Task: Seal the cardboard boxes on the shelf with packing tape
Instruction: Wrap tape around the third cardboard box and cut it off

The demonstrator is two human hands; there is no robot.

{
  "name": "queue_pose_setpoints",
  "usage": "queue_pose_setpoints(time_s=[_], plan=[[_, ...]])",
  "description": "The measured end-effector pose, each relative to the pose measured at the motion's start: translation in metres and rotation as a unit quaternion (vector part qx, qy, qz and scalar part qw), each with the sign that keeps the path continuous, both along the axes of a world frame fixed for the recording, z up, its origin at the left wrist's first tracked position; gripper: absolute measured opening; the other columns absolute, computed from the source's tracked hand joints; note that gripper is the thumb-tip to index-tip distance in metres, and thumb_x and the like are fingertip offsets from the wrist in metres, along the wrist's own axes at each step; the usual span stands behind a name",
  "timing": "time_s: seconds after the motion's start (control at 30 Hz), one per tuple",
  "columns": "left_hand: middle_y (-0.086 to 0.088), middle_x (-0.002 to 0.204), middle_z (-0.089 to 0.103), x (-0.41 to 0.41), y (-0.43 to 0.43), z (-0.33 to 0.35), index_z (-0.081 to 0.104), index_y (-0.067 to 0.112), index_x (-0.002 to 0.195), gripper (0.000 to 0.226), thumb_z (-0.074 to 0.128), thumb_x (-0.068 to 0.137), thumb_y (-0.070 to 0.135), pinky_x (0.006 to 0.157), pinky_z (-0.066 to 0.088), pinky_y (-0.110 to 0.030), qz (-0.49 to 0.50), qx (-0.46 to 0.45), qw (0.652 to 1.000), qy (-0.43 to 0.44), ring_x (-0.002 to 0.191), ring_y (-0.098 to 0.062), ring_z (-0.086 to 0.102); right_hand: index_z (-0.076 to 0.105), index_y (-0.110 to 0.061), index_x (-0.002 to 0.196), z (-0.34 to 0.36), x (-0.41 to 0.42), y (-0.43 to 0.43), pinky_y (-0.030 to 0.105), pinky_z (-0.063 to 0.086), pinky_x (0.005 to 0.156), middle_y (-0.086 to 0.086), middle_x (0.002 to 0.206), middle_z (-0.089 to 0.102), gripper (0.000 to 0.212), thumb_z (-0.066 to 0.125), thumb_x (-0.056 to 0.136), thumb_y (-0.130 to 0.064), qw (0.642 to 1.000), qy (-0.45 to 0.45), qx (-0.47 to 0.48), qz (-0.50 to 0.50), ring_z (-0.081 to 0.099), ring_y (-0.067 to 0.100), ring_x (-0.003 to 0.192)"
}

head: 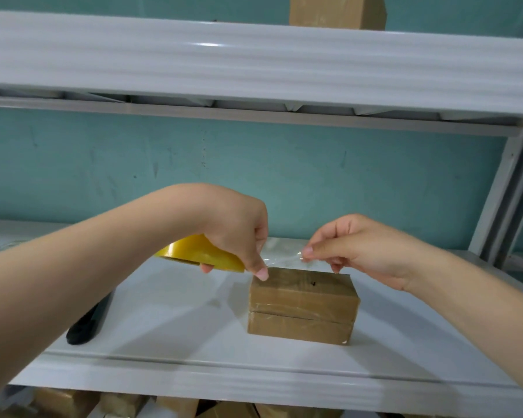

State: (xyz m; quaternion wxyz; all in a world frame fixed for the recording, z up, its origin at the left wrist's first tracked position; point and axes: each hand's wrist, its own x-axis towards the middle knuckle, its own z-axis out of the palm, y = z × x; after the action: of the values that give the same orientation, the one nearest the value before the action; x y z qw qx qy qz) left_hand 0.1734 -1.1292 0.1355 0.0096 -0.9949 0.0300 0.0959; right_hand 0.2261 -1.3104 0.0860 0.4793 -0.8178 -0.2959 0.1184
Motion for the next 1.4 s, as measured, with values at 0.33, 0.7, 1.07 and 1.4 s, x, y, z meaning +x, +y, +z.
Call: queue_pose_setpoints(time_s=[0.33,0.7,1.07,1.4], plan=[[0.007,0.066,0.058,0.002,-0.001,-0.005,0.061,0.021,0.073,0.031,0.074,0.073,0.048,0.030,0.033,-0.006,0.012,-0.072,0.996,-0.046,0.034,-0.015,0.060,0.076,-0.021,0.062,-0.014,-0.003,0.007,0.022,0.039,0.067,-0.003,0.074,0.074,0.014,0.072,0.070,-0.011,0.971,-0.045,0.212,-0.099,0.060,0.001,0.070],[0.006,0.057,0.063,-0.003,0.002,-0.003,0.060,0.021,0.068,0.032,0.076,0.070,0.049,0.051,0.047,-0.017,0.013,-0.131,0.990,-0.049,0.035,-0.017,0.060,0.073,-0.013,0.068,-0.023,-0.008,0.005,0.016,0.026,0.044,-0.009,0.052,0.062,0.011,0.067,0.077,-0.010,0.951,-0.066,0.292,-0.077,0.040,0.004,0.048],[0.007,0.066,0.065,-0.001,0.005,-0.011,0.061,0.023,0.069,0.031,0.075,0.071,0.050,0.045,0.045,-0.013,0.017,-0.120,0.992,-0.025,0.037,-0.015,0.061,0.072,-0.017,0.063,-0.028,-0.006,0.004,0.011,0.032,0.047,-0.005,0.087,0.067,0.020,0.067,0.079,-0.005,0.960,-0.095,0.259,-0.052,0.045,0.001,0.052],[0.007,0.056,0.066,0.005,0.008,-0.016,0.061,0.023,0.066,0.030,0.076,0.070,0.048,0.043,0.043,-0.013,-0.007,-0.212,0.977,0.017,0.035,-0.017,0.057,0.073,-0.014,0.069,-0.037,-0.004,0.004,0.017,0.024,0.039,0.001,0.063,0.067,0.013,0.067,0.067,-0.026,0.941,-0.047,0.334,-0.030,0.033,0.007,0.044]])
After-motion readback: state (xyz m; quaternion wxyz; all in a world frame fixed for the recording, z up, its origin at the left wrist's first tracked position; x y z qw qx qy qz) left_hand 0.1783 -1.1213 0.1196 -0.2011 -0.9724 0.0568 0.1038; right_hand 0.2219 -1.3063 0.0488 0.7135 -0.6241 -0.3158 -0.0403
